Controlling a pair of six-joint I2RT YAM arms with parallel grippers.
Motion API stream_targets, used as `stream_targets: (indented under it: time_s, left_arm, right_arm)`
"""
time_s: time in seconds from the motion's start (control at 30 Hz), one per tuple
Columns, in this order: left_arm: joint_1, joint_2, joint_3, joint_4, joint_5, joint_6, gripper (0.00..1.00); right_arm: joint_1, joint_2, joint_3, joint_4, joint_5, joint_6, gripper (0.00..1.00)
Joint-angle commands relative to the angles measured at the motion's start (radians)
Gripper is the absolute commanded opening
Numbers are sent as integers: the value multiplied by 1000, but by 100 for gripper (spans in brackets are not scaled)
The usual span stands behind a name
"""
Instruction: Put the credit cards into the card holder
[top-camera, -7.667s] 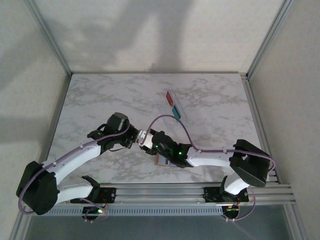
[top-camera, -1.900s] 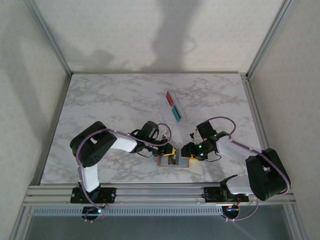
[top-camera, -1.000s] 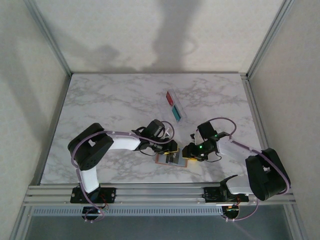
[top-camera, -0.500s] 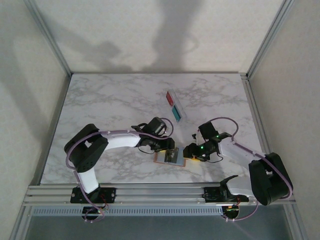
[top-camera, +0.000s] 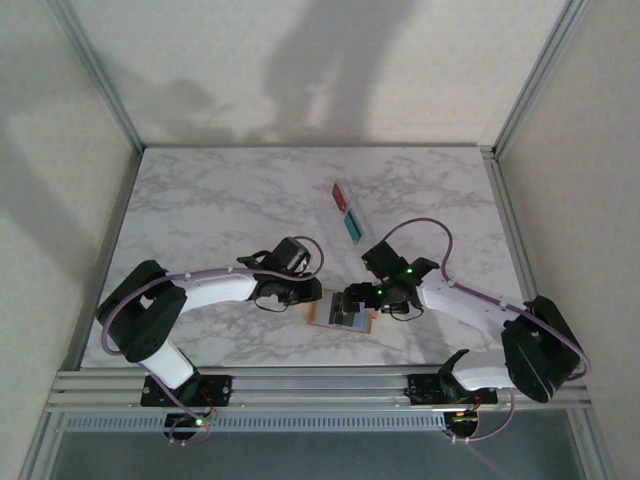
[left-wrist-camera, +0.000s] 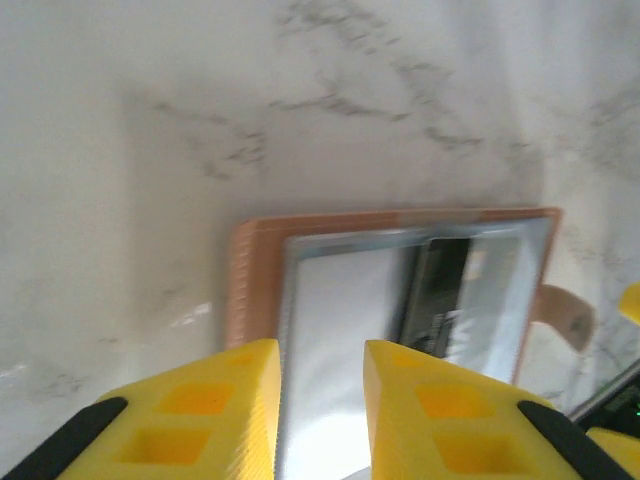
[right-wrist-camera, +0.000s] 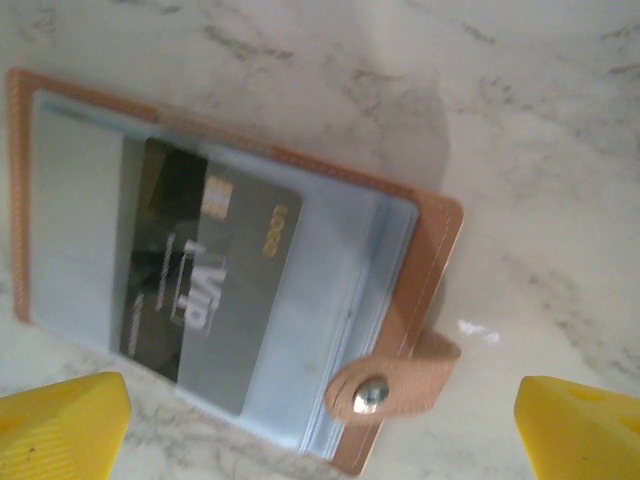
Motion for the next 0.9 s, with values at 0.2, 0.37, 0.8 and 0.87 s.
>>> stream_targets:
  time_s: [0.2,0.37,0.8,0.87]
  left_arm:
    - [14,46,-73,164,88,-18,18]
    - [15,46,-96,158,77,-25,17]
    - [18,36,-140,167,67,-50,16]
    - [18,41,-138,163,68,-49,16]
  right_arm:
    - [107,145,64,146,170,80,99]
    - [146,214,83,141,268,80,99]
    - [155,109,-21,57,357,27,99]
    - [155,80,-29,74,329,17,99]
